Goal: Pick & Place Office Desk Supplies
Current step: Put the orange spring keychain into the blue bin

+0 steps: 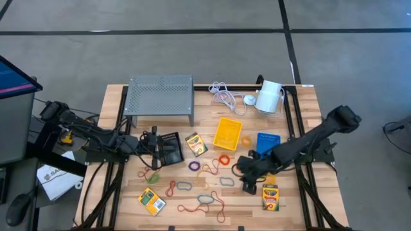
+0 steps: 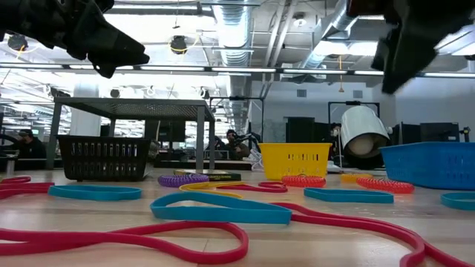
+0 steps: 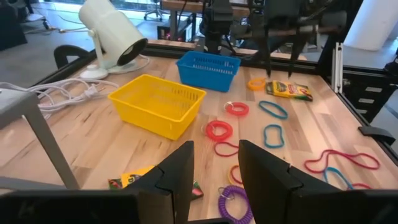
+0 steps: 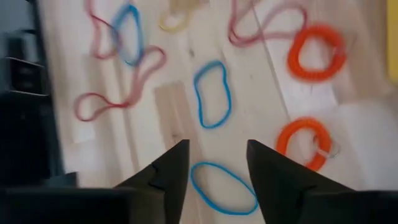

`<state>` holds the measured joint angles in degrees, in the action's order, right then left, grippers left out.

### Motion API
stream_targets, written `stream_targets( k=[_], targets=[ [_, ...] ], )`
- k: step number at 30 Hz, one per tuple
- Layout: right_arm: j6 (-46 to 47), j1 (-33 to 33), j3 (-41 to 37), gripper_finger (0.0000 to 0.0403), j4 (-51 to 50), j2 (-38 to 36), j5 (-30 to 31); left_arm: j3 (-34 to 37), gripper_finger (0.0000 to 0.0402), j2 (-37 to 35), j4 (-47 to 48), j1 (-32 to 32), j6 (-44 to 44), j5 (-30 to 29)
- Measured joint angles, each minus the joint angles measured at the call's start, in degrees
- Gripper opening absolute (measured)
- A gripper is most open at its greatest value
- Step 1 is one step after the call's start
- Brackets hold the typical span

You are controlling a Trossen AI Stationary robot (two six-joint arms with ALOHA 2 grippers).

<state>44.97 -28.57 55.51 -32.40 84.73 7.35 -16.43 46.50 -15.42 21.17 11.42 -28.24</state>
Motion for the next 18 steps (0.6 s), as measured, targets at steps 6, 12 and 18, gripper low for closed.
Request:
stream_targets(
  k=[6, 12, 18],
  targets=[
    [2.6, 0.3, 0.7, 0.0186, -0.7, 6.2, 0.1, 0.0, 0.0123, 0.0, 0.0, 0.0, 0.0, 0.0],
    [-0.2, 1.9, 4.9, 0.0167, -5.6, 11.9, 0.3, 0.0, 0.0123, 0.0, 0.2, 0.0, 0.0, 0.0],
    [-3.7, 3.5, 8.6, 0.0144, -12.2, 17.6, 0.5, 0.0, 0.0123, 0.0, 0.3, 0.0, -0.5, 0.0]
  ],
)
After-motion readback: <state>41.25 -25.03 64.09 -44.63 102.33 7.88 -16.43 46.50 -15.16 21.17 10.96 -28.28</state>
